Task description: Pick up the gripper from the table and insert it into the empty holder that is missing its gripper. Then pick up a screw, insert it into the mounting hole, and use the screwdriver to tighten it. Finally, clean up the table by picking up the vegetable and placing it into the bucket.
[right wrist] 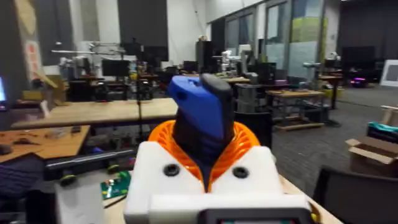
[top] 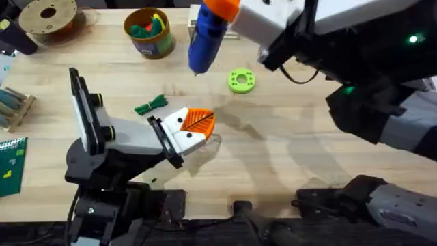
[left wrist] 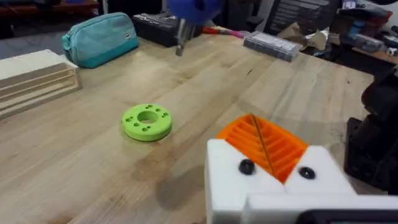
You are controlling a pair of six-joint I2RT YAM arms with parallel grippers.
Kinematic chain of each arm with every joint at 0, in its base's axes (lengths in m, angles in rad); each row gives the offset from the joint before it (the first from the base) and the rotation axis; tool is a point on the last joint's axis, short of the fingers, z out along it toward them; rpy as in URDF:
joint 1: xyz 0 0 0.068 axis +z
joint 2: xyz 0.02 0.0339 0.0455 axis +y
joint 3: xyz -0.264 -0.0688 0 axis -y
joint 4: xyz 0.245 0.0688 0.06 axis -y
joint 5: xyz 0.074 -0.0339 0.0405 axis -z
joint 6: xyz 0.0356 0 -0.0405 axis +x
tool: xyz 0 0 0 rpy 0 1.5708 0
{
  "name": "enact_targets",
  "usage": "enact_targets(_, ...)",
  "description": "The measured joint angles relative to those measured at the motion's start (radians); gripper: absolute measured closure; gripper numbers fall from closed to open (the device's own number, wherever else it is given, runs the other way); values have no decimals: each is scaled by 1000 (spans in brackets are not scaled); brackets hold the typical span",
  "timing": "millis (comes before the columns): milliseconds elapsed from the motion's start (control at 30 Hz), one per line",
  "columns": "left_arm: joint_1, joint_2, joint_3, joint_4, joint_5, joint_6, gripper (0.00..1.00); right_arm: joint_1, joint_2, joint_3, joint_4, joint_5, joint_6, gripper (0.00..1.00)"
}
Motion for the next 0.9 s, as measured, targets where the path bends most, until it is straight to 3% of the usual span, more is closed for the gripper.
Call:
enact_targets(333, 0, 0, 0, 0, 0, 0, 996, 51, 0, 0, 0, -4, 16, 970)
enact_targets(400, 0, 0, 0, 0, 0, 0, 996, 117, 0, 0, -2, -7, 34, 970)
enact_targets(500, 0, 0, 0, 0, 0, 0, 996, 146, 14, 0, -1, -8, 34, 970)
enact_targets(900, 0, 0, 0, 0, 0, 0, 996, 151, 35, 0, -44, -20, 75, 970)
